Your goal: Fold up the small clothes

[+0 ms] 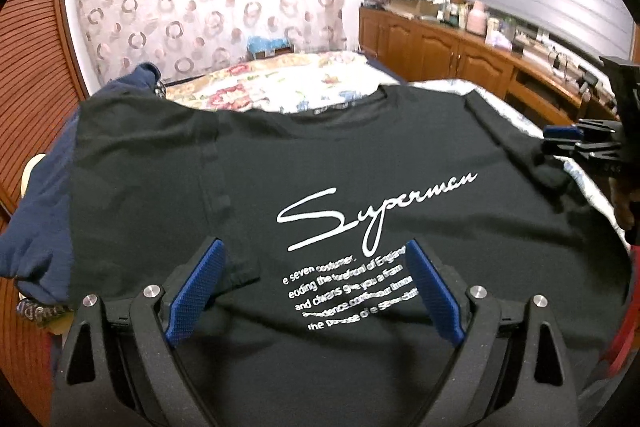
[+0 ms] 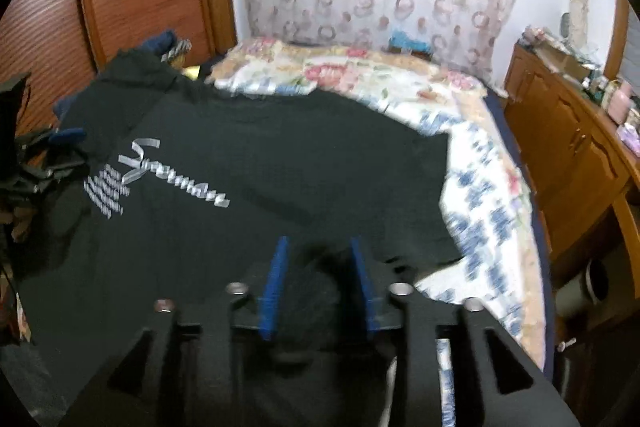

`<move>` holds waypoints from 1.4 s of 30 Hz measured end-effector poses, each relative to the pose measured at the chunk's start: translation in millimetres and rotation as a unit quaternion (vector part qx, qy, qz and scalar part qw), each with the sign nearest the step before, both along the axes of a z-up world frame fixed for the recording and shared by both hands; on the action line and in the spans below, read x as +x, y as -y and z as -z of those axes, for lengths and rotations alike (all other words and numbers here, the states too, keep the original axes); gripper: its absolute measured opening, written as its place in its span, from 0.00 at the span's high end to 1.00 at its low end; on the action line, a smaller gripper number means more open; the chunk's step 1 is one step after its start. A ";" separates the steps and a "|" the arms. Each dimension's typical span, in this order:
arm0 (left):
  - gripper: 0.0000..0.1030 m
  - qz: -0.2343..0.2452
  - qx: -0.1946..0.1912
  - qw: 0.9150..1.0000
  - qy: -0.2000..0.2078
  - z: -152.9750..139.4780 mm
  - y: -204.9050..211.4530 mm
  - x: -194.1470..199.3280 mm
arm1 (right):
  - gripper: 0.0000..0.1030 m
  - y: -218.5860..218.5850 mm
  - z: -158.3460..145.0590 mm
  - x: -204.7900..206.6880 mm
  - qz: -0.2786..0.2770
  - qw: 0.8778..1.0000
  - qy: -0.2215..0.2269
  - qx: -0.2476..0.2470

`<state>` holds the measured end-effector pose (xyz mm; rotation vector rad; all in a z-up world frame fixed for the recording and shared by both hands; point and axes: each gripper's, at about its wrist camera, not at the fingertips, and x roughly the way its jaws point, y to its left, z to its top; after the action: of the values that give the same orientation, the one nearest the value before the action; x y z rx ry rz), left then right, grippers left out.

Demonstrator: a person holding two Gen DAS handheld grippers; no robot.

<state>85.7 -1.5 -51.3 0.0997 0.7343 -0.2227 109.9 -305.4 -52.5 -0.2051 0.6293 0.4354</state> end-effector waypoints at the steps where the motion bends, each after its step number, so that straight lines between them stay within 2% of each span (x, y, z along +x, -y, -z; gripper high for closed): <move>1: 0.10 0.001 -0.005 1.000 0.004 -3.7 -0.6 -2.2 | 0.54 2.5 -5.6 -1.2 0.003 1.000 0.008 0.006; 2: 0.10 0.000 -0.010 1.000 0.009 -7.1 -0.4 -4.5 | 0.50 9.8 -9.3 1.4 0.008 1.000 0.015 0.013; 4: 0.10 -0.001 -0.008 1.000 0.024 -15.0 1.7 -9.5 | 0.50 16.7 -9.6 4.1 0.025 0.999 0.022 0.015; 6: 0.10 0.001 -0.006 0.999 0.034 -20.4 3.9 -12.4 | 0.50 19.9 -6.7 22.8 0.051 0.999 0.014 -0.003; 10: 0.10 0.007 -0.016 0.999 0.047 -30.3 6.7 -18.9 | 0.50 30.1 20.1 52.7 0.078 0.996 -0.035 -0.003; 14: 0.10 0.012 -0.018 0.998 0.052 -34.4 6.3 -21.2 | 0.50 42.0 39.0 73.5 0.086 0.993 -0.076 0.020; 17: 0.10 0.011 -0.019 0.998 0.051 -35.1 5.2 -20.3 | 0.65 42.0 39.5 80.4 0.076 0.994 -0.078 0.030; 19: 0.10 0.009 -0.021 0.999 0.049 -34.7 3.4 -19.9 | 0.85 39.0 40.4 81.7 0.070 0.994 -0.073 0.028; 21: 0.10 0.007 -0.022 0.999 0.048 -33.5 2.3 -19.8 | 0.94 39.3 30.3 80.2 0.070 0.996 -0.061 0.016; 26: 0.10 0.001 -0.022 0.999 0.047 -33.1 -1.0 -20.3 | 0.95 29.6 -4.0 54.8 0.040 0.998 -0.029 0.034; 32: 0.10 -0.008 -0.023 0.998 0.054 -36.7 -9.8 -20.7 | 0.96 -12.1 -21.1 55.8 -0.014 0.999 -0.017 0.041; 36: 0.10 -0.014 -0.024 0.998 0.054 -36.9 -17.5 -20.3 | 0.96 -52.3 -28.3 69.8 -0.042 0.998 -0.016 0.049; 42: 0.10 -0.029 -0.021 0.998 0.055 -37.0 -29.8 -21.6 | 0.93 -96.8 -21.6 91.6 -0.063 0.997 -0.011 0.035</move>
<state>64.1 28.3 -14.2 0.0497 0.6220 -0.1770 201.5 -208.6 -30.9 -0.1743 0.6243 0.5818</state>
